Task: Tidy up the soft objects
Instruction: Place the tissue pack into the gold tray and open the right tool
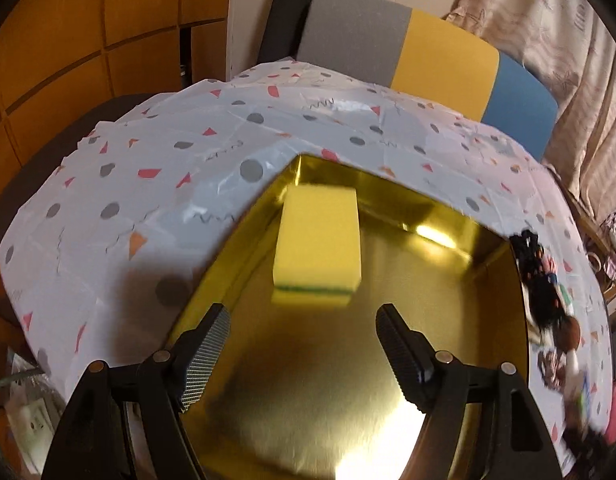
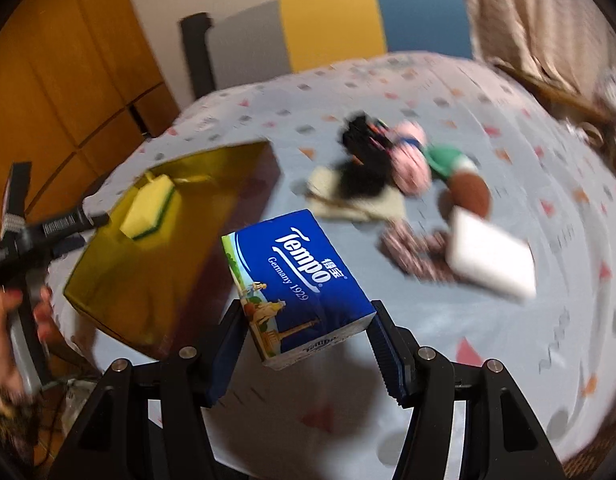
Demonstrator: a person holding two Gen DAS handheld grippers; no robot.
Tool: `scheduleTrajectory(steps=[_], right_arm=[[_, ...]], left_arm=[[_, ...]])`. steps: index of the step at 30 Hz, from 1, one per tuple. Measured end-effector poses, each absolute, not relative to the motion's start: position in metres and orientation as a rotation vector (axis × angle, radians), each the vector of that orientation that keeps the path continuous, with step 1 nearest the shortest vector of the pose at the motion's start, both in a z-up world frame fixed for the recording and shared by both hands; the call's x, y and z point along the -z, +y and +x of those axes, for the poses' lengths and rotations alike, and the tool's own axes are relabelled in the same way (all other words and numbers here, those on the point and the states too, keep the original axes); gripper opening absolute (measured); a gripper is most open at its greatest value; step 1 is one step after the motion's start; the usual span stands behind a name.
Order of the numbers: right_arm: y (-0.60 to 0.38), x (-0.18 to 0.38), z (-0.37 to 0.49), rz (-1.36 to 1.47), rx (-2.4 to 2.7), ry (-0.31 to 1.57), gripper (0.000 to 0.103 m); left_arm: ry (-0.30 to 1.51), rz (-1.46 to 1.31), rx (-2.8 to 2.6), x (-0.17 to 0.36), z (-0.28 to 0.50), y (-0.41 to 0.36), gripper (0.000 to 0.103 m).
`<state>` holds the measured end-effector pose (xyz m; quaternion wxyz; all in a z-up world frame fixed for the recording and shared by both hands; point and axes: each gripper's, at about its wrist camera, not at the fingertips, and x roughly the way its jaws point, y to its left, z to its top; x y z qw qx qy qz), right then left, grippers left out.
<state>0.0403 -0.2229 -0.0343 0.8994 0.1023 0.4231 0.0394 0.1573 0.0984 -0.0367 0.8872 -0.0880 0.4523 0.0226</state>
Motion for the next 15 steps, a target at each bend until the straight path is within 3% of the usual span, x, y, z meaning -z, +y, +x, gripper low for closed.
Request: scheduleTrajectory(steps=[7,15], right_arm=[[-0.164,0.005,0.1,0.111,-0.2,0.848,0.061],[-0.089,0.025,0.188,0.026,-0.258,0.958,0.061]], left_arm=[[0.966,-0.176,-0.079,0.041,0.133,0.095,0.077],[0.981,-0.195,-0.076,0.049,0.113,0.102,0.077]])
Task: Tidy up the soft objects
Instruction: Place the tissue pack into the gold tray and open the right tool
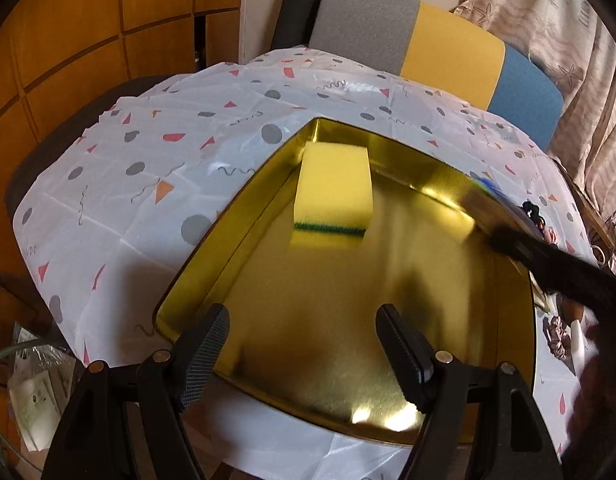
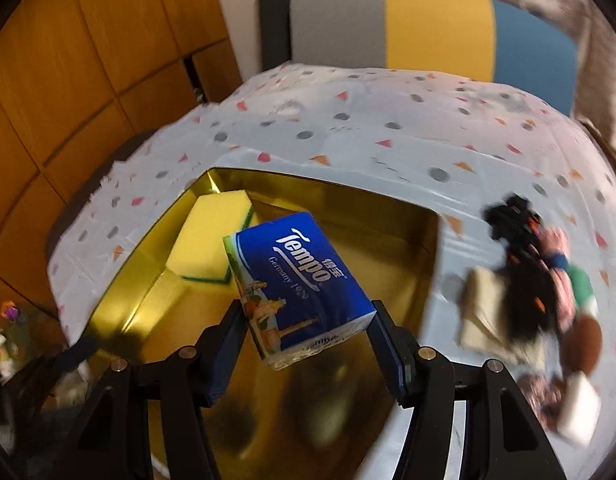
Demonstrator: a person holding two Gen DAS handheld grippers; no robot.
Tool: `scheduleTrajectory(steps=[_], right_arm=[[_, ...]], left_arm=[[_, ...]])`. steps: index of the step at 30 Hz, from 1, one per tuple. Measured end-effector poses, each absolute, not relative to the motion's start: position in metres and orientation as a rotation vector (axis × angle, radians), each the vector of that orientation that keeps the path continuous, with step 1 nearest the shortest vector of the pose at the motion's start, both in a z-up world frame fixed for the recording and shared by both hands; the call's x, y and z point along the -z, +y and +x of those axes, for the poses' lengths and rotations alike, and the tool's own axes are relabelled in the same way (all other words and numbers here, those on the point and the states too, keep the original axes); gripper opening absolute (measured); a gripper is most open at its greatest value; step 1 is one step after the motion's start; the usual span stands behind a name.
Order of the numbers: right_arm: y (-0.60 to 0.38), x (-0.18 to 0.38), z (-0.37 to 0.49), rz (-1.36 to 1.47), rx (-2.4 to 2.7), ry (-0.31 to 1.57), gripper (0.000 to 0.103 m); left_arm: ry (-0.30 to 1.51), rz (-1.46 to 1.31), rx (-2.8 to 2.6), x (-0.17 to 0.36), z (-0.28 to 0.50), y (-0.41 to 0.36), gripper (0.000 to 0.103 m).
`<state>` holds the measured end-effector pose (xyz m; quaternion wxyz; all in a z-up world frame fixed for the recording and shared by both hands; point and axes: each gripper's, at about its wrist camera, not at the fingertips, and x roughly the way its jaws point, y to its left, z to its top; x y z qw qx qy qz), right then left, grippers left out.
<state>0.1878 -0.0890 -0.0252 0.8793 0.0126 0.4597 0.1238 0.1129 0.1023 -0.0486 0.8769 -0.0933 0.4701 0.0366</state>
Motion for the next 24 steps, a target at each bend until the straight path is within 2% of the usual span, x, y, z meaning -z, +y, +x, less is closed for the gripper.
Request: scheduleTrajectory(steps=[4,11,13,15,21,24], right_arm=[[-0.063,0.041,0.225,-0.001,-0.246,1.014,0.057],[-0.054,0.052,0.258,0.067,-0.22,1.034,0.057],[-0.054,0.049,0.256,0.083,-0.257,1.01,0.068],[-0.06,0.041,0.248,0.089,-0.272,0.956,0.072],[-0.088,0.012,0.207,0.084,-0.275,0.84,0.074],[-0.102,0.003,0.185,0.053,-0.255,0.799,0.08]], left_arm=[[0.98,-0.193,-0.074,0.049,0.112,0.104,0.077],[0.975,-0.228,-0.082,0.048,0.111,0.111,0.076],[0.974,-0.235,-0.08,0.048,0.111,0.112,0.076],[0.971,-0.234,-0.077,0.048,0.111,0.111,0.076],[0.975,-0.222,-0.048,0.049,0.109,0.103,0.076],[0.964,-0.206,-0.014,0.046,0.105,0.093,0.077]])
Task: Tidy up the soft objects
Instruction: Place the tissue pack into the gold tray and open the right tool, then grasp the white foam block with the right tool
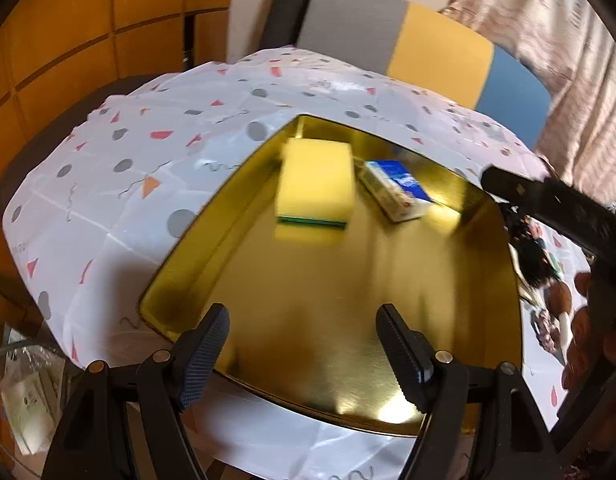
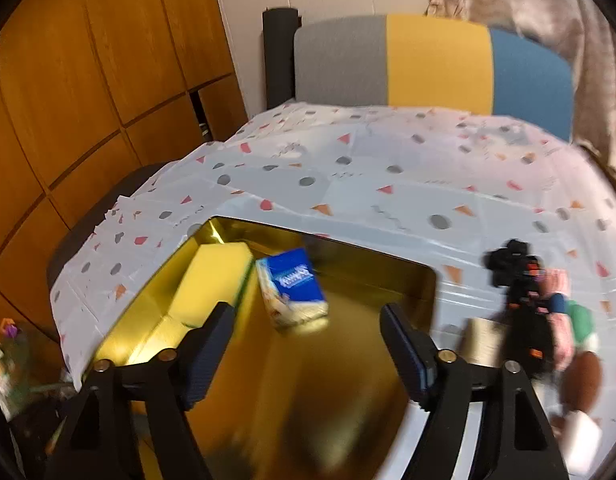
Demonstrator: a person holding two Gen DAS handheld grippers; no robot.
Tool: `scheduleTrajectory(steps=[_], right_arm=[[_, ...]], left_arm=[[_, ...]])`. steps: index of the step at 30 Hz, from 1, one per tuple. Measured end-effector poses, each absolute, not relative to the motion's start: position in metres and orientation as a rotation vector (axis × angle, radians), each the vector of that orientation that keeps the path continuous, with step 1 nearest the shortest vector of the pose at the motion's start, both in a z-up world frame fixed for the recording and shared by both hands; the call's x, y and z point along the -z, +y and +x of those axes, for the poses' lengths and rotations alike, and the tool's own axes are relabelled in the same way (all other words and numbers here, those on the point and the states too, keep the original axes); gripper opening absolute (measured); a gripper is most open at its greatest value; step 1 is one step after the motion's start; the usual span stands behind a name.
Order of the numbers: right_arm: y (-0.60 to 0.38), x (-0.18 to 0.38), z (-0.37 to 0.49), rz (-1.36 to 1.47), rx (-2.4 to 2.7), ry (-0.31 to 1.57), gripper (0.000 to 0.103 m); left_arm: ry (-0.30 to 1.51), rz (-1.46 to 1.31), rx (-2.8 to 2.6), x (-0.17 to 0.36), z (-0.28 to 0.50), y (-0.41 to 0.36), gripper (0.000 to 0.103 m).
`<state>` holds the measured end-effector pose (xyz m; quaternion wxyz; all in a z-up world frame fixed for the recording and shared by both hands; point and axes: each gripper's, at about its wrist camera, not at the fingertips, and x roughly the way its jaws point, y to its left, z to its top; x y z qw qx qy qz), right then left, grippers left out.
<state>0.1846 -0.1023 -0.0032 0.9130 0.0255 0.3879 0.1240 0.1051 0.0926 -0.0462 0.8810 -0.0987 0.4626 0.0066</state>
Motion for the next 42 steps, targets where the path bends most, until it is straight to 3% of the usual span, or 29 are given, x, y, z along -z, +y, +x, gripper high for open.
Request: scheduleTrajectory(steps=[20,29,33,42], right_arm=[[-0.3,0.065,0.059,0.054,-0.008,0.953,0.087],[-0.379,0.061,0.086,0.048,-0.02,0.985,0.092],[-0.387,0.064,0.106,0.061,-0.132,1.011,0.098],[-0.386,0.094,0.125,0.079,-0.31,1.113,0.098]], left_arm=[[0.906,0.001,0.434,0.038,0.047,-0.028,0.077],[0.937,0.056,0.466,0.037,0.029,-0.073,0.077],[0.942,0.092,0.444,0.04,0.024,-0.085,0.077],[0.935,0.123,0.457,0.035,0.014,-0.101,0.077]])
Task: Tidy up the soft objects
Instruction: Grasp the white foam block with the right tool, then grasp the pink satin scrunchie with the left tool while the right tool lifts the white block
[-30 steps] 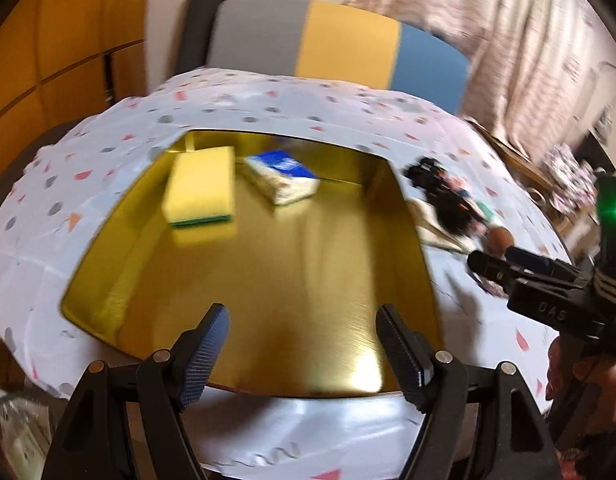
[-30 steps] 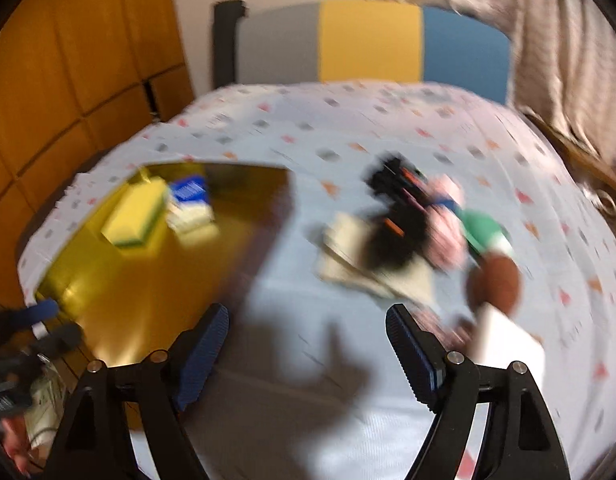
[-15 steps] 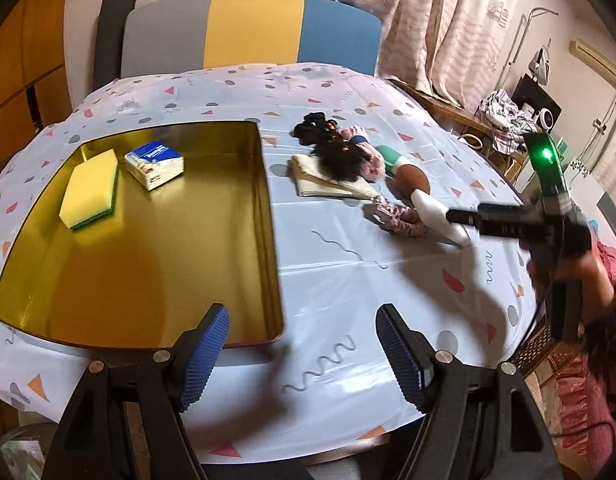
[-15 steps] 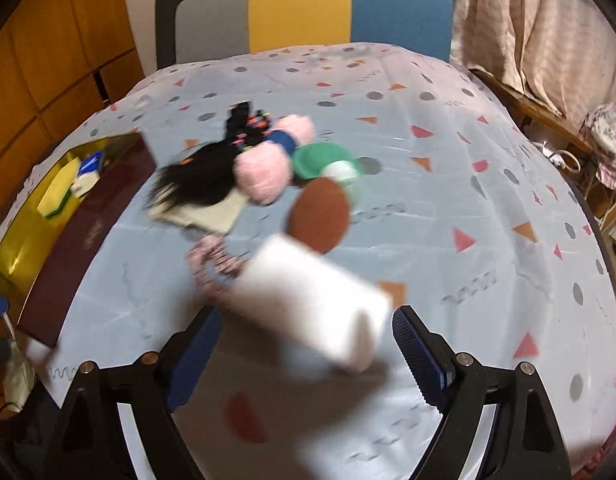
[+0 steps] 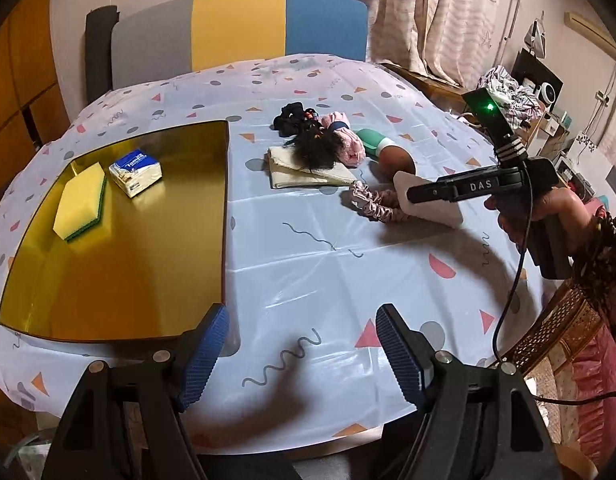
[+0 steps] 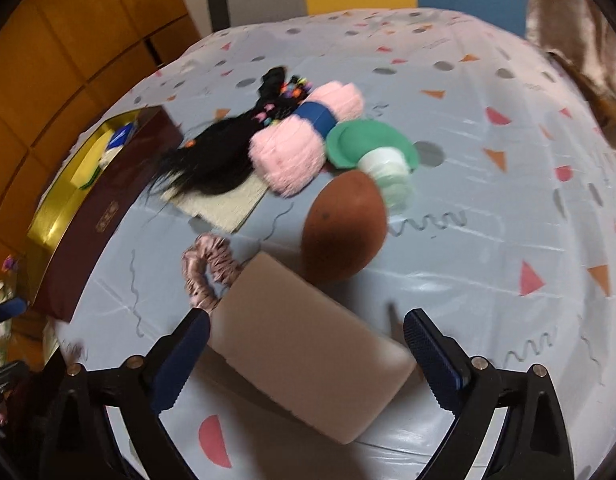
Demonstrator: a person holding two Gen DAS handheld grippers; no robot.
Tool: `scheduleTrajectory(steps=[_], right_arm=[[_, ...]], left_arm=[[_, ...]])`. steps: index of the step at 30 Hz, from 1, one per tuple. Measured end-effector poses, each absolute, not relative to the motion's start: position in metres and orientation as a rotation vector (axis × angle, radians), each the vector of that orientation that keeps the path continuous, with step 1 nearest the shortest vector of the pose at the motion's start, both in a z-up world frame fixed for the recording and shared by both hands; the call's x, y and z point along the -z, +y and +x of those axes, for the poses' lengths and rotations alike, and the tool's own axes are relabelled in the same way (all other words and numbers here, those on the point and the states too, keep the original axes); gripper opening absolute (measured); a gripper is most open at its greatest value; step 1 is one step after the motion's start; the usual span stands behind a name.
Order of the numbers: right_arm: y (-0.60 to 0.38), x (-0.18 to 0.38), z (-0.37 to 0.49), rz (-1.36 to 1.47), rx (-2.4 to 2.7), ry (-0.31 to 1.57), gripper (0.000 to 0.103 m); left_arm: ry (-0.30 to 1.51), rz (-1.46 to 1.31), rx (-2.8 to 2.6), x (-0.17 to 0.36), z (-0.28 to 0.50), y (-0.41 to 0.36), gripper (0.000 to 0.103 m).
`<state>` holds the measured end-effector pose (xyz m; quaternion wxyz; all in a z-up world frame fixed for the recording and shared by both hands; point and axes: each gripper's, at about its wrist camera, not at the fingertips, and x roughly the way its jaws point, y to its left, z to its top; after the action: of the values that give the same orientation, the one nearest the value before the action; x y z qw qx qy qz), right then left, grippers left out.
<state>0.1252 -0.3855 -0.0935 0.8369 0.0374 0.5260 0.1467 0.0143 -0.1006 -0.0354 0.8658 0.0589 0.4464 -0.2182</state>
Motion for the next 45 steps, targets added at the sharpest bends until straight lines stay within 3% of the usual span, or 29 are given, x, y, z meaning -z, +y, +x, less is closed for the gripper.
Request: scheduleTrajectory(steps=[5,7,12,24,39,45], right_arm=[[-0.38,0.101,0.111,0.018,-0.328,1.129,0.095],[-0.38,0.103,0.105,0.01,-0.323,1.131,0.074],[-0.388,0.104,0.093,0.068,-0.278,1.123,0.069],[-0.436,0.103,0.049,0.305,0.039,1.043,0.068],[-0.405,0.105,0.001,0.309,0.143,0.91,0.069],[-0.4,0.107,0.0,0.292,0.15,0.898,0.07]], left_arm=[[0.951,0.124,0.454,0.036,0.018,-0.11,0.077],[0.951,0.119,0.457,0.035,0.02,-0.115,0.077],[0.964,0.116,0.458,0.034,0.031,-0.133,0.077],[1.021,0.121,0.453,0.053,0.064,-0.188,0.077],[1.184,0.039,0.373,0.096,0.15,-0.259,0.077],[1.126,0.105,0.391,0.102,0.156,-0.268,0.075]])
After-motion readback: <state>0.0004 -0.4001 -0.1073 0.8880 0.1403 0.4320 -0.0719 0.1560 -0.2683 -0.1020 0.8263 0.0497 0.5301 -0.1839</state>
